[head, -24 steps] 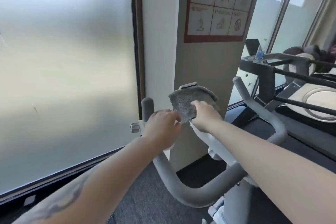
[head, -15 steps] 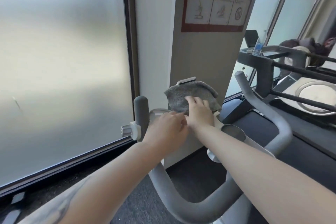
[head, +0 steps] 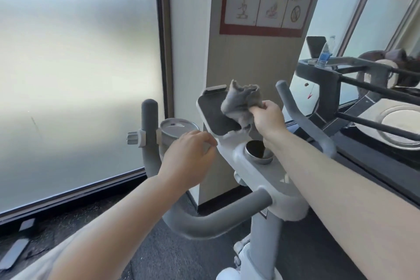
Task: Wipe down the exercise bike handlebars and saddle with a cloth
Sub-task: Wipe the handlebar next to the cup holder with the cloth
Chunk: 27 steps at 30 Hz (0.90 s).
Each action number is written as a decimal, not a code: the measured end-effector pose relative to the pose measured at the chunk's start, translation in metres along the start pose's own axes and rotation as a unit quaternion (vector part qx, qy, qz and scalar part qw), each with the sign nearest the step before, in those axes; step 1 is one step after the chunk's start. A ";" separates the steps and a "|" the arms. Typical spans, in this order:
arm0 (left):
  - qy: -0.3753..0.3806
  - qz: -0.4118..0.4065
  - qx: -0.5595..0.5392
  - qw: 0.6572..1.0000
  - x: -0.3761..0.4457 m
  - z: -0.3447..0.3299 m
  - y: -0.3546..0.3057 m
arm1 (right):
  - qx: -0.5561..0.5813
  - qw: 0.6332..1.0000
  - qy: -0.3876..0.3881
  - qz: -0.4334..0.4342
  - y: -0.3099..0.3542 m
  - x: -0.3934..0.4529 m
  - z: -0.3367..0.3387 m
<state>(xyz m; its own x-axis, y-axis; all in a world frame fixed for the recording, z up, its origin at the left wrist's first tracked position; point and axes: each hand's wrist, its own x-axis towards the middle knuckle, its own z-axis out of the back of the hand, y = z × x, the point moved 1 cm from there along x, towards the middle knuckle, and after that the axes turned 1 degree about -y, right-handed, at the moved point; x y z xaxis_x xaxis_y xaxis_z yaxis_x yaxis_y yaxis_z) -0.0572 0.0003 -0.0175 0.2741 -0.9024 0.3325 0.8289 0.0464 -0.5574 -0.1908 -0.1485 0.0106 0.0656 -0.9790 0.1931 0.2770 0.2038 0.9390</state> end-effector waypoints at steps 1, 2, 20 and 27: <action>-0.001 0.006 -0.008 1.000 -0.004 -0.004 -0.005 | 0.051 0.998 -0.012 -0.038 -0.002 -0.002 0.011; -0.001 0.013 -0.017 1.000 -0.008 -0.008 -0.010 | 0.077 0.995 -0.021 -0.066 -0.006 -0.005 0.021; -0.078 0.073 -0.071 0.992 -0.091 -0.023 -0.020 | -0.056 0.965 -0.057 0.248 -0.017 -0.105 0.089; -0.102 0.069 -0.077 0.989 -0.115 -0.025 -0.003 | -0.315 0.900 0.018 0.301 -0.071 -0.131 0.065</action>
<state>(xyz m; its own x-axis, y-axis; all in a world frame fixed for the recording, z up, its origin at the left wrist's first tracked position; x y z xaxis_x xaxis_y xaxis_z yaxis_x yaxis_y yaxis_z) -0.1036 0.0935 -0.0734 0.4849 -0.7863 0.3828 0.6973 0.0834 -0.7119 -0.2810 -0.0351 -0.0630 0.4127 -0.6918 0.5926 0.6694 0.6715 0.3177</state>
